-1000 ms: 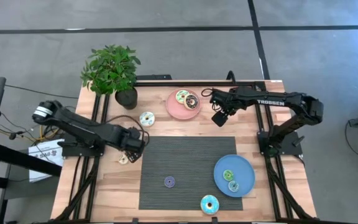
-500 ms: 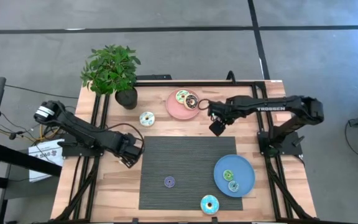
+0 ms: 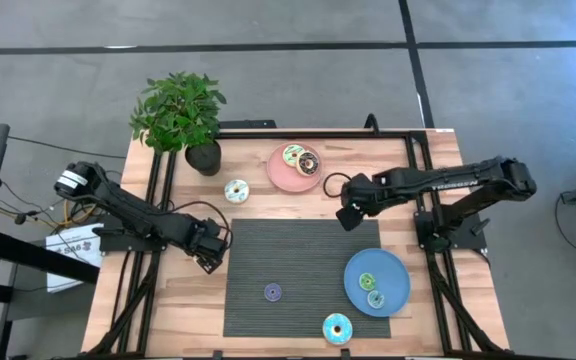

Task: Pick & Place donuts
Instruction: Put the small white donut on the blue plate

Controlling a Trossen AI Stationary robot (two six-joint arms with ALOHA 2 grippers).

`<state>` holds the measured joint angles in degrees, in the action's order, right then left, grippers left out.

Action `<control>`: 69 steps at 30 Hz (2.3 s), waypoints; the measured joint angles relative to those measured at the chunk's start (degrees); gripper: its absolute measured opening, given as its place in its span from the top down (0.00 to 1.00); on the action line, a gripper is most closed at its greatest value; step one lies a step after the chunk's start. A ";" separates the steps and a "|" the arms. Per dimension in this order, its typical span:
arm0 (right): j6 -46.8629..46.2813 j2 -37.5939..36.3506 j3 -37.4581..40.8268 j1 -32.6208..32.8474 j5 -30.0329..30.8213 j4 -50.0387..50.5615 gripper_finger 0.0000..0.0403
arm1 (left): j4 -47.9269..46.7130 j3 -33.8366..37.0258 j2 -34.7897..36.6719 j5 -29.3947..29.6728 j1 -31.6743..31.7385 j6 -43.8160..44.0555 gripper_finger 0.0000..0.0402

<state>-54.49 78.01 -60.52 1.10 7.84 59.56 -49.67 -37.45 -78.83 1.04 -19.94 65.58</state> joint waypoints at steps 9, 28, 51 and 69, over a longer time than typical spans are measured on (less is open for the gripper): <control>-9.89 -0.17 -0.02 6.14 -0.04 -0.52 0.40 | -0.13 0.33 0.02 0.06 0.00 -3.74 0.40; -14.66 -0.08 -0.02 9.75 1.42 -1.85 0.40 | -1.27 0.35 0.09 -1.79 -0.33 -4.81 0.38; -14.57 -0.06 -0.02 9.68 1.42 -1.80 0.40 | -2.28 0.39 5.70 4.79 1.74 -6.65 0.38; -14.55 -0.04 -0.02 9.68 1.42 -1.80 0.40 | 1.51 0.39 5.70 4.60 7.41 -10.95 0.14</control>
<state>-69.04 77.97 -60.53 10.79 9.26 57.76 -48.16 -37.06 -73.12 5.64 -12.53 54.63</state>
